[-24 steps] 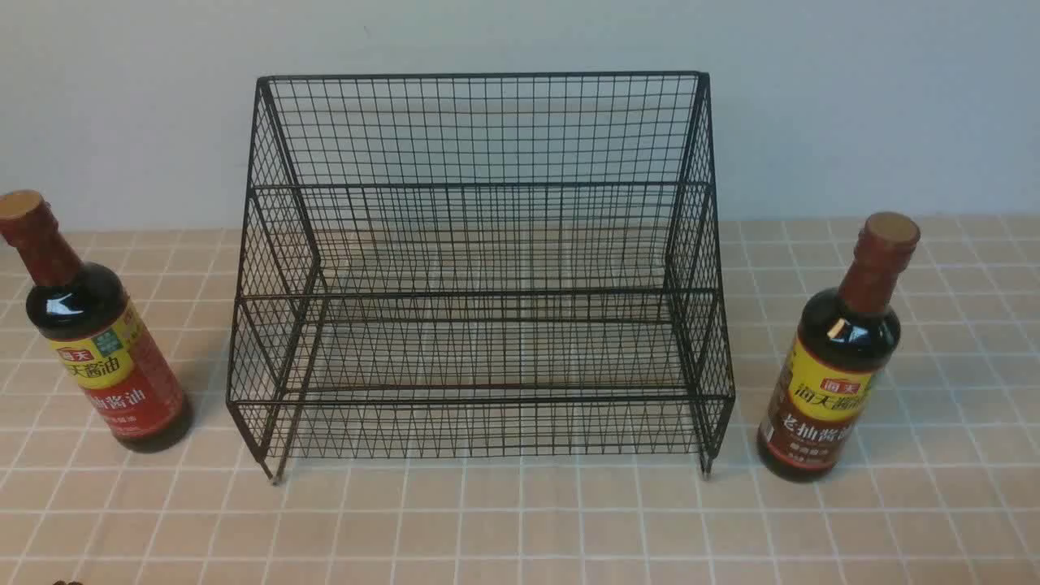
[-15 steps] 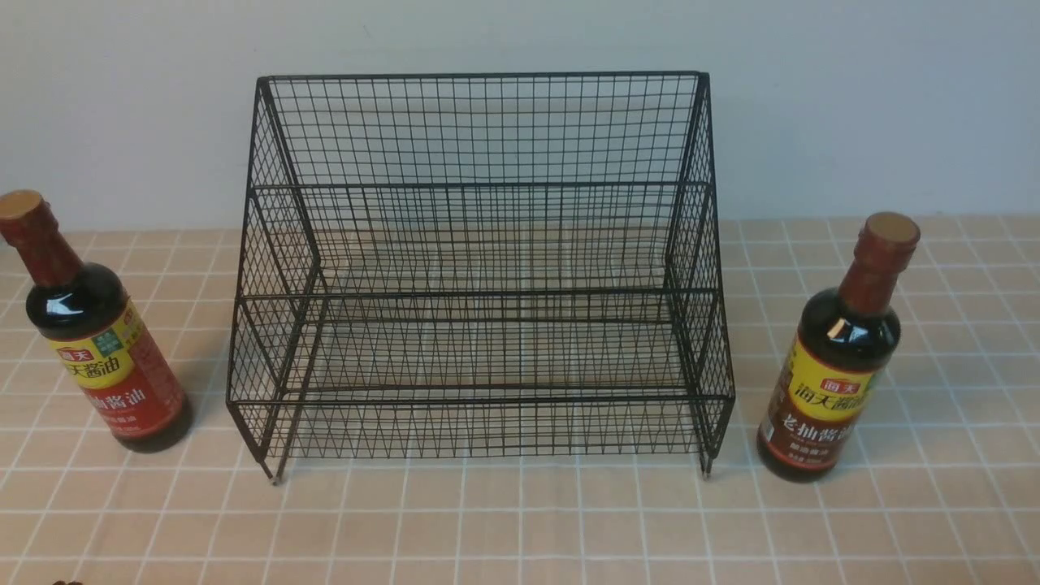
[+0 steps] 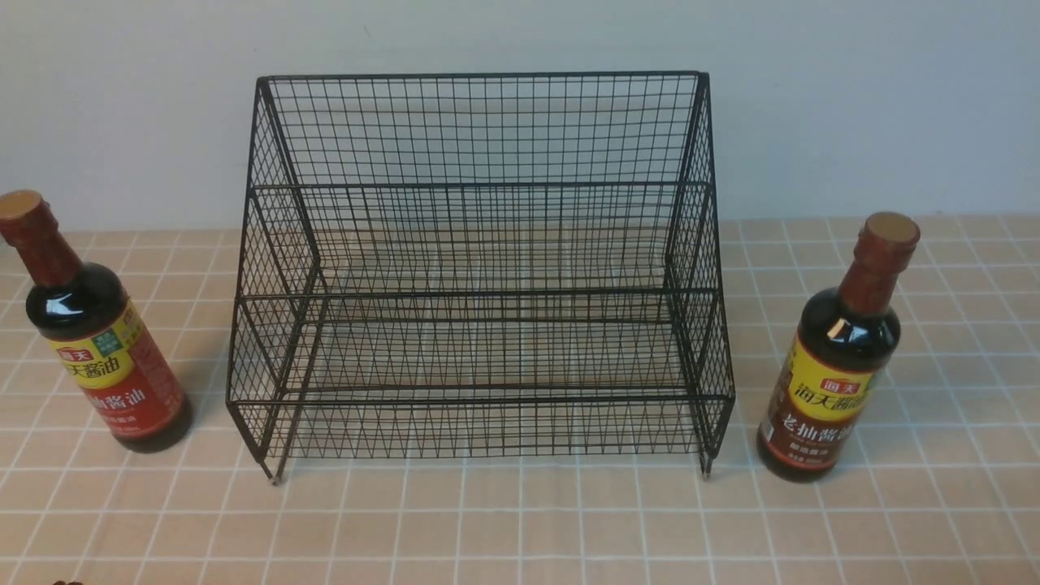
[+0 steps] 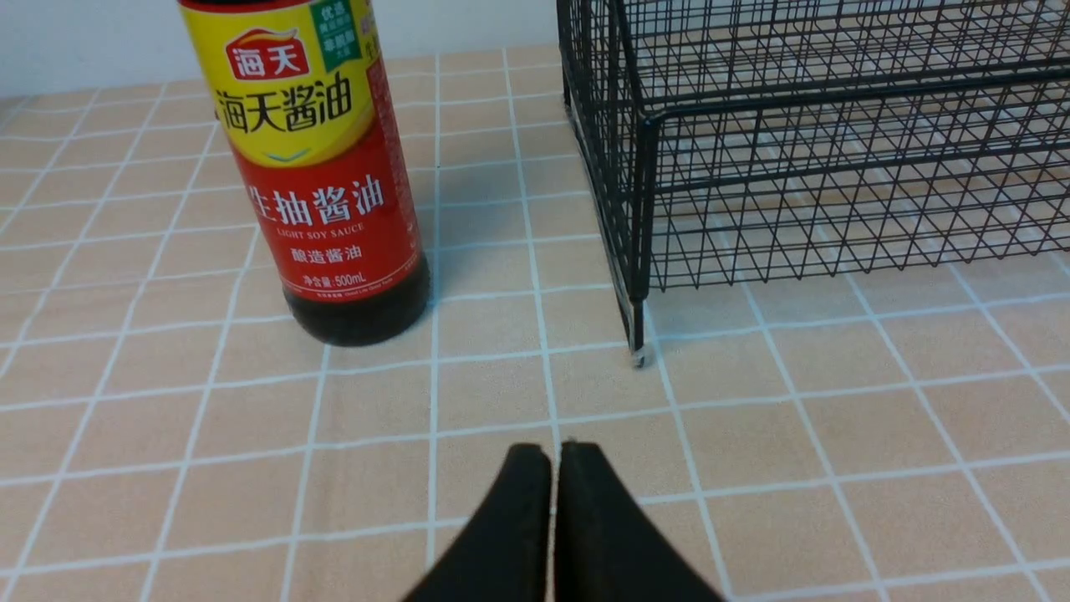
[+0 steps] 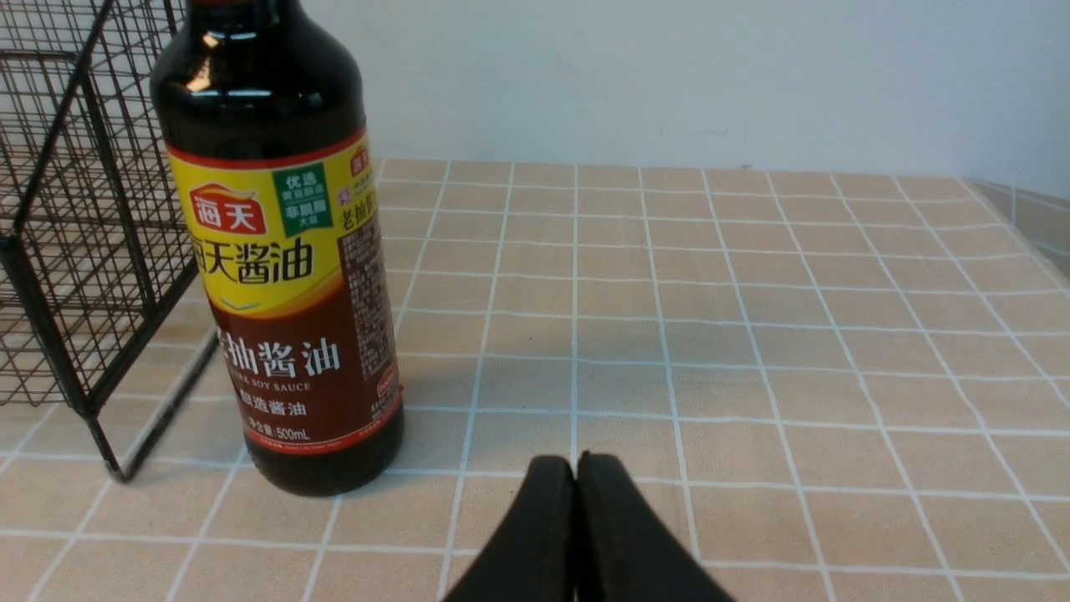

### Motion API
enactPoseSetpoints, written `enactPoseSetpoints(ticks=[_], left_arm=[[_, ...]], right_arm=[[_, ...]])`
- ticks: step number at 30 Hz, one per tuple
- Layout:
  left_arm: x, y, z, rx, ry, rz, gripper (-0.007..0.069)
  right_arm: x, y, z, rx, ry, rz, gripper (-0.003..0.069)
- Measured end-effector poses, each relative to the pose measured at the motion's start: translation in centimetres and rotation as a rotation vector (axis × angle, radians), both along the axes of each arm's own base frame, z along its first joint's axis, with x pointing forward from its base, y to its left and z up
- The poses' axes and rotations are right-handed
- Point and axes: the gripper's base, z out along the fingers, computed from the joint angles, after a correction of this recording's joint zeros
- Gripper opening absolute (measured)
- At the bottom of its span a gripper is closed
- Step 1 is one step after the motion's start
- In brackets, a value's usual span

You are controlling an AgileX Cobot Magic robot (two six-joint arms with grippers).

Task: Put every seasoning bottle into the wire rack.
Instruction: Use the left arm to grab the condiment bottle closest to it

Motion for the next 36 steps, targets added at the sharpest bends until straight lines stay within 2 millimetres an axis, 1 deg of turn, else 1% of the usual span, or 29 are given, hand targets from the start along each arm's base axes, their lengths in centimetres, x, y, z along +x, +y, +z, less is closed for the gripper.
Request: enactPoseSetpoints(ticks=[3, 7, 8, 9, 11, 12, 13, 15, 19, 21, 23, 24, 25, 27, 30, 31, 32, 33, 35, 36], left_arm=[[0.0, 0.0, 0.0, -0.004, -0.012, 0.003, -0.0007], [0.3, -0.2, 0.8, -0.118, -0.099, 0.012, -0.0007], [0.4, -0.2, 1.4, -0.169, -0.161, 0.018, -0.0007], [0.4, -0.2, 1.7, -0.187, -0.185, 0.021, -0.0007], [0.5, 0.0, 2.7, -0.238, -0.29, 0.034, -0.0007], [0.5, 0.0, 2.8, -0.244, -0.309, 0.036, -0.0007], [0.4, 0.2, 3.6, -0.282, -0.386, 0.048, -0.0007], [0.3, 0.4, 4.4, -0.322, -0.481, 0.064, -0.0007], [-0.4, 1.2, 6.7, -0.326, -0.751, 0.116, -0.0007], [-0.3, 1.3, 7.1, -0.309, -0.776, 0.126, -0.0007], [0.4, 1.3, 8.3, -0.266, -0.735, 0.133, -0.0007], [1.2, 1.1, 9.0, -0.239, -0.683, 0.131, -0.0007], [1.3, 1.1, 9.4, -0.235, -0.683, 0.13, -0.0007], [3.0, 0.9, 11.0, -0.188, -0.611, 0.13, -0.0006], [5.4, 0.7, 12.4, -0.14, -0.536, 0.131, 0.0008], [6.5, 0.7, 12.8, -0.121, -0.509, 0.132, 0.0023], [7.9, 0.6, 13.2, -0.1, -0.471, 0.133, 0.0052], [8.3, 0.5, 13.3, -0.098, -0.462, 0.133, 0.0057], [10.4, 0.5, 13.6, -0.097, -0.421, 0.147, 0.0134], [10.9, 0.5, 13.7, -0.1, -0.418, 0.153, 0.0166]], right_arm=[[0.0, 0.0, 0.0, 0.0, 0.0, 0.0, -0.0013], [0.0, 0.0, 0.0, 0.0, 0.0, 0.0, -0.0013], [0.0, 0.0, 0.0, 0.0, 0.0, 0.0, -0.0013], [0.0, 0.0, 0.0, 0.0, 0.0, 0.0, -0.0013], [0.0, 0.0, 0.0, 0.0, 0.0, 0.0, -0.0013], [0.0, 0.0, 0.0, 0.0, 0.0, 0.0, -0.0013], [0.0, 0.0, 0.0, 0.0, 0.0, 0.0, -0.0013], [0.0, 0.0, 0.0, 0.0, 0.0, 0.0, -0.0013], [0.0, 0.0, 0.0, 0.0, 0.0, 0.0, -0.0013], [0.0, 0.0, 0.0, 0.0, 0.0, 0.0, -0.0013], [0.0, 0.0, 0.0, 0.0, 0.0, 0.0, -0.0013], [0.0, 0.0, 0.0, 0.0, 0.0, 0.0, -0.0013], [0.0, 0.0, 0.0, 0.0, 0.0, 0.0, -0.0013], [0.0, 0.0, 0.0, 0.0, 0.0, 0.0, -0.0013], [0.0, 0.0, 0.0, 0.0, 0.0, 0.0, -0.0013], [0.0, 0.0, 0.0, 0.0, 0.0, 0.0, -0.0013], [0.0, 0.0, 0.0, 0.0, 0.0, 0.0, -0.0013], [0.0, 0.0, 0.0, 0.0, 0.0, 0.0, -0.0013], [0.0, 0.0, 0.0, 0.0, 0.0, 0.0, -0.0013], [0.0, 0.0, 0.0, 0.0, 0.0, 0.0, -0.0013]])
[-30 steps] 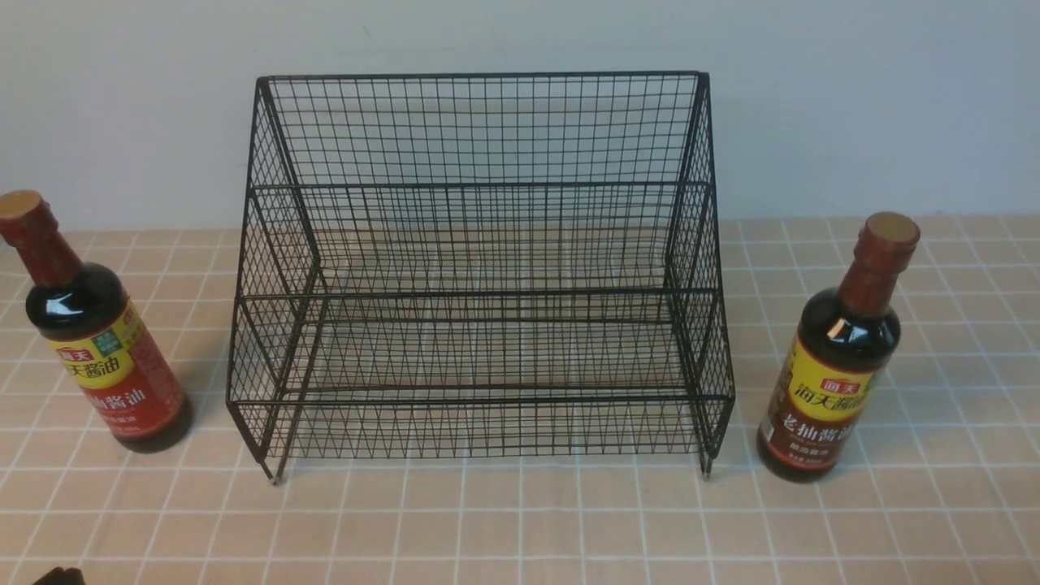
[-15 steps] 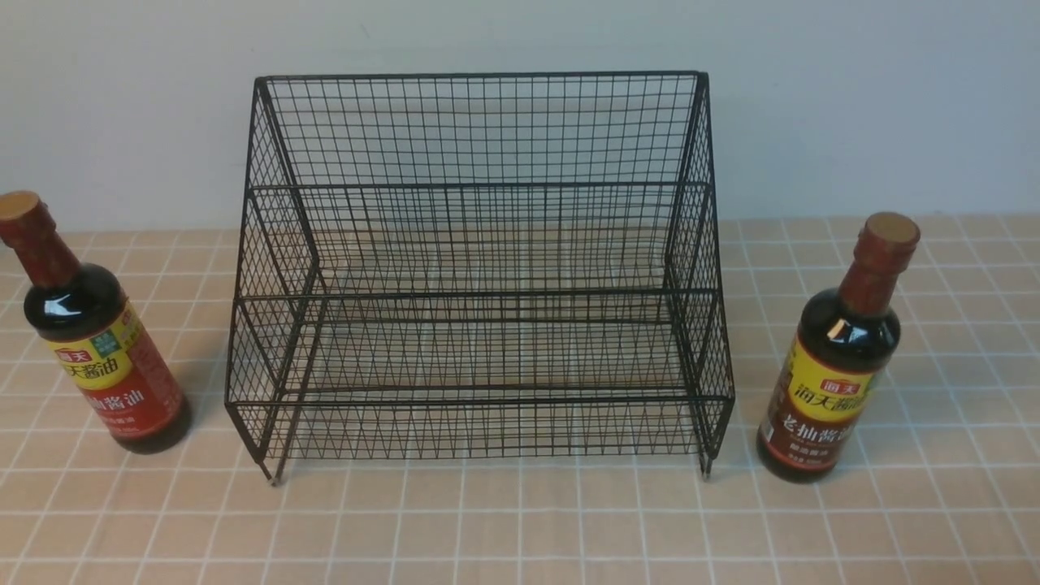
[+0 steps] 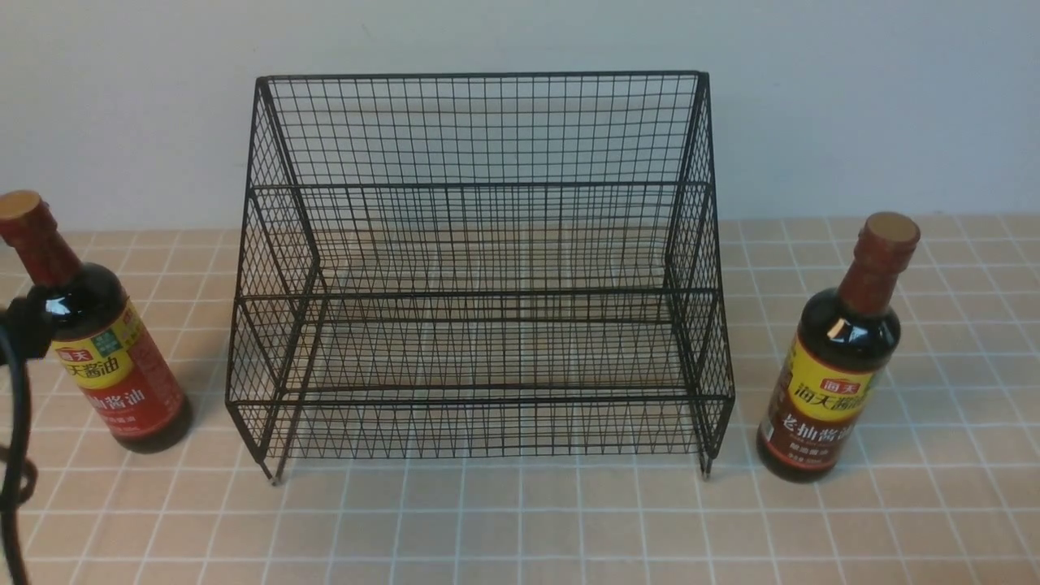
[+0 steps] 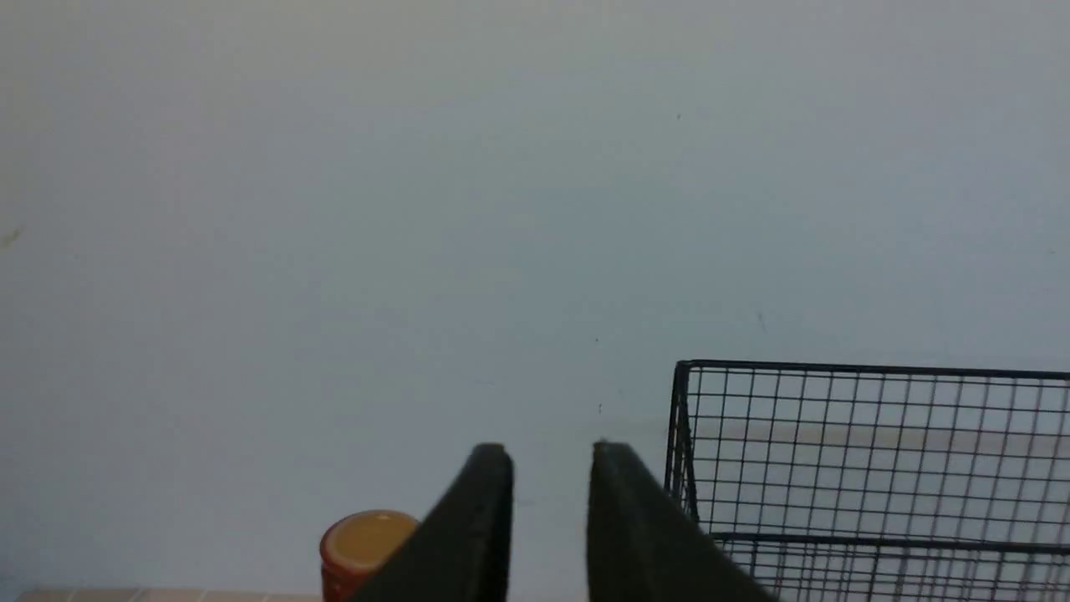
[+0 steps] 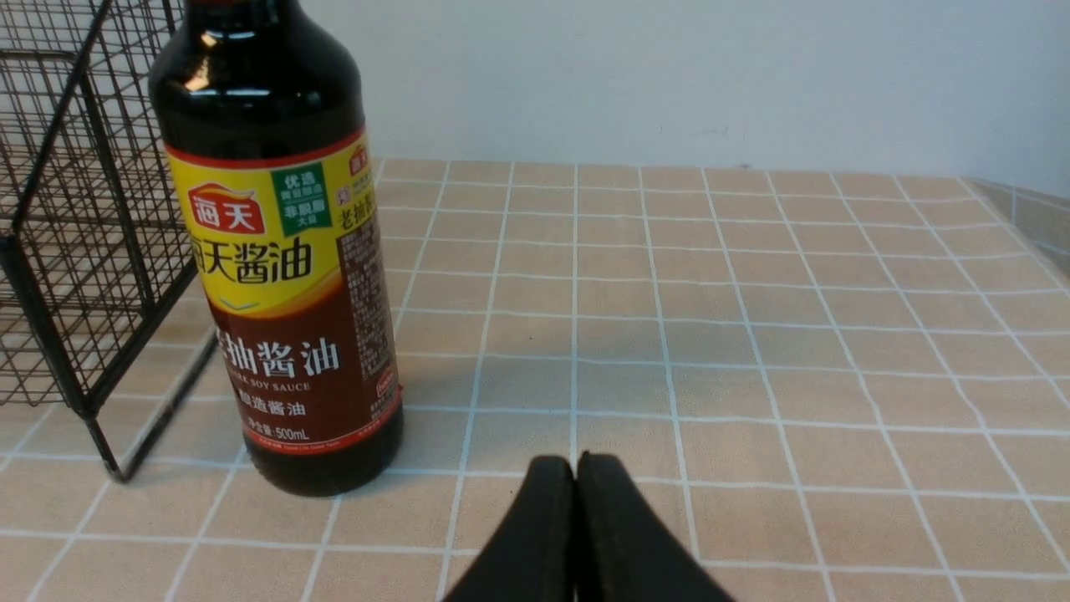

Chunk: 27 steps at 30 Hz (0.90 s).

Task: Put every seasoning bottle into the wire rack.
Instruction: Use the left arm to grab the condiment bottle closest to it

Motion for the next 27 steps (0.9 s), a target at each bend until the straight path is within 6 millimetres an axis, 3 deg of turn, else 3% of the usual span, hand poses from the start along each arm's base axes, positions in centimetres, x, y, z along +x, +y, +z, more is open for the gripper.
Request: enactPoseSetpoints(ticks=[6, 10, 18, 23, 27], left_arm=[[3.3, 0.6, 0.4, -0.03, 0.005, 0.092, 0.0414], [4.9, 1.4, 0.2, -0.039, 0.001, 0.195, 0.0525], [8.1, 1.7, -0.1, -0.029, 0.041, 0.265, 0.0563], [10.2, 1.9, -1.5, -0.011, 0.116, 0.298, 0.0563], [10.8, 2.7, -2.9, -0.033, 0.176, 0.351, 0.0563]], right_arm=[[0.0, 0.0, 0.0, 0.0, 0.0, 0.0, -0.0013], [0.0, 0.0, 0.0, 0.0, 0.0, 0.0, -0.0013], [0.0, 0.0, 0.0, 0.0, 0.0, 0.0, -0.0013], [0.0, 0.0, 0.0, 0.0, 0.0, 0.0, -0.0013], [0.0, 0.0, 0.0, 0.0, 0.0, 0.0, -0.0013]])
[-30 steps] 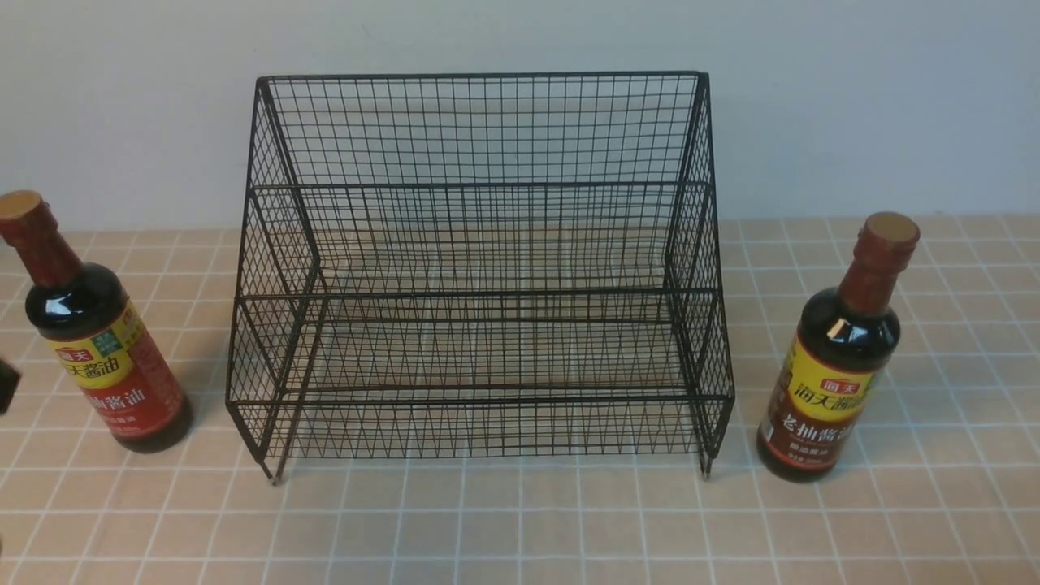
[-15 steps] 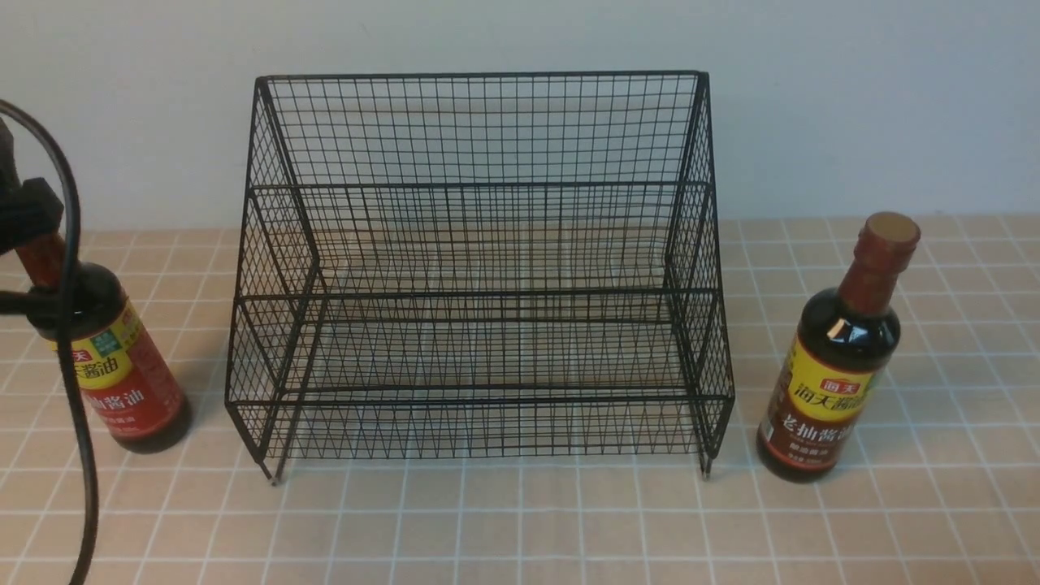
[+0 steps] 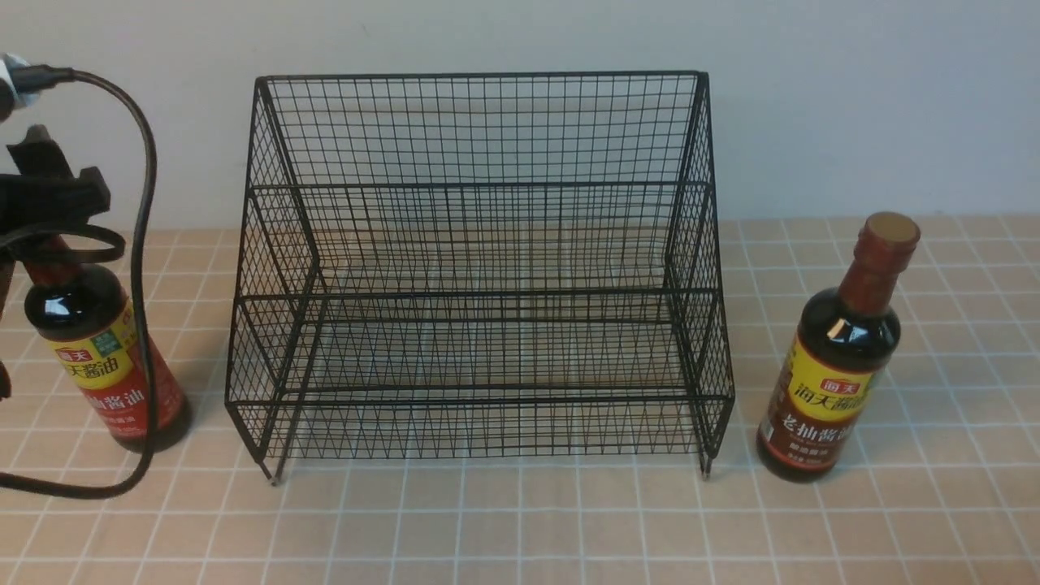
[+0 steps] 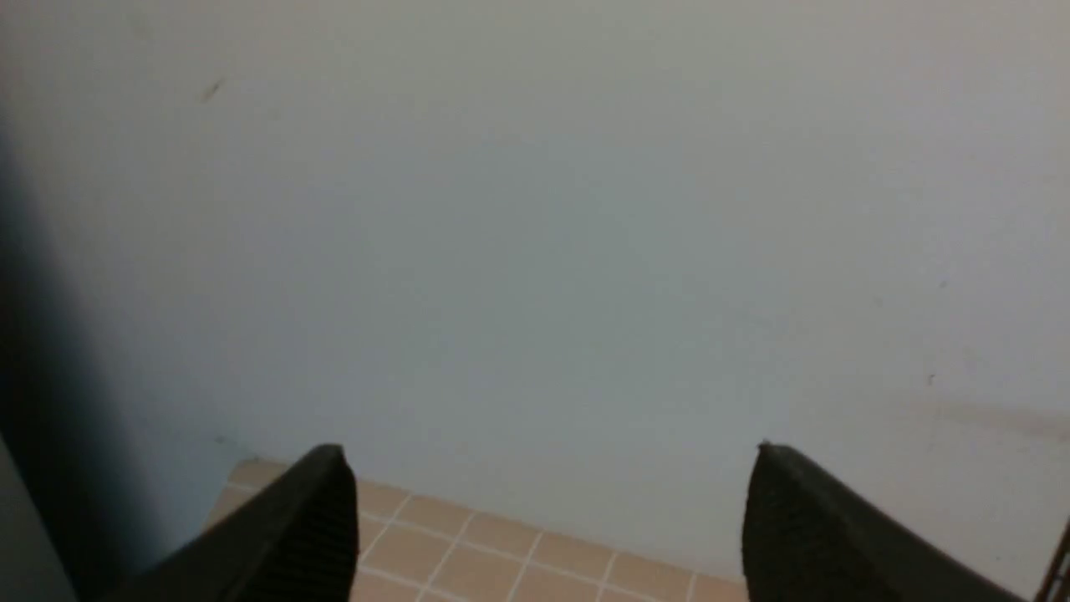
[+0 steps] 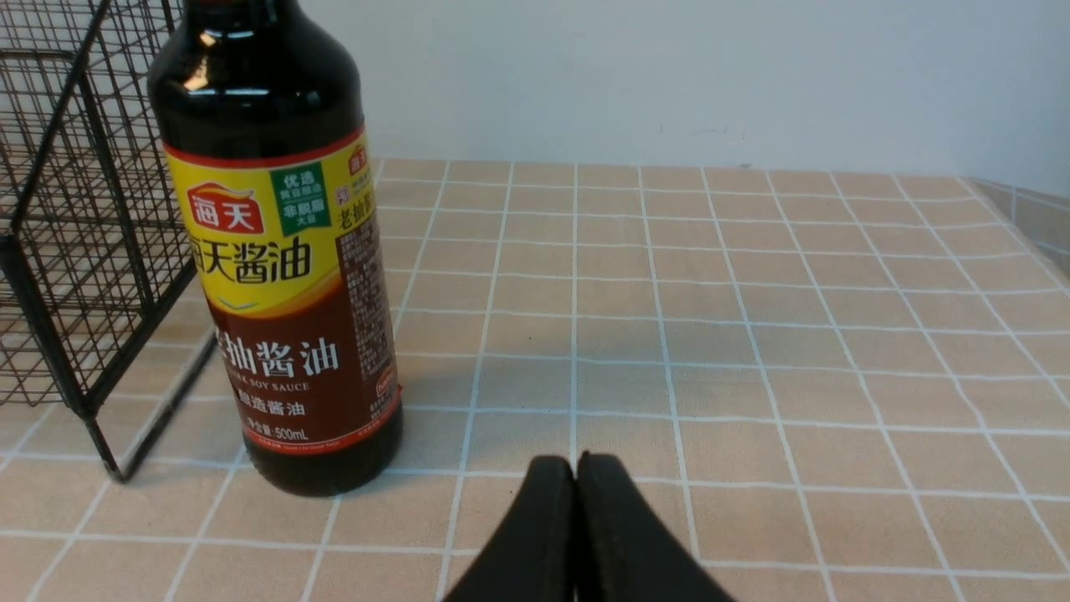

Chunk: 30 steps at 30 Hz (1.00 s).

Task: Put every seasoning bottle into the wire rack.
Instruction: Use the left arm to grab the condiment bottle closest to it

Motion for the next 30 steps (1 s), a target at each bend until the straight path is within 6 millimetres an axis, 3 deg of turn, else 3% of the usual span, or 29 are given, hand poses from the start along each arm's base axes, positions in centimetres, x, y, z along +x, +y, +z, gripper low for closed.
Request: enactPoseSetpoints(ticks=[14, 19, 21, 27, 30], left_arm=[[1.7, 0.3, -3.8, -0.012, 0.137, 0.024, 0.0561], [2.3, 0.2, -4.9, 0.006, 0.176, 0.013, 0.0405], [2.4, 0.0, -4.9, -0.003, 0.176, 0.001, 0.0256], [1.9, -0.6, -3.9, 0.107, 0.22, -0.096, 0.0256], [1.1, -1.0, -2.2, 0.11, 0.204, -0.154, 0.0256]], right_arm=[[0.0, 0.0, 0.0, 0.0, 0.0, 0.0, -0.0013], [0.0, 0.0, 0.0, 0.0, 0.0, 0.0, -0.0013], [0.0, 0.0, 0.0, 0.0, 0.0, 0.0, -0.0013], [0.0, 0.0, 0.0, 0.001, 0.0, 0.0, -0.0013], [0.0, 0.0, 0.0, 0.001, 0.0, 0.0, -0.0013]])
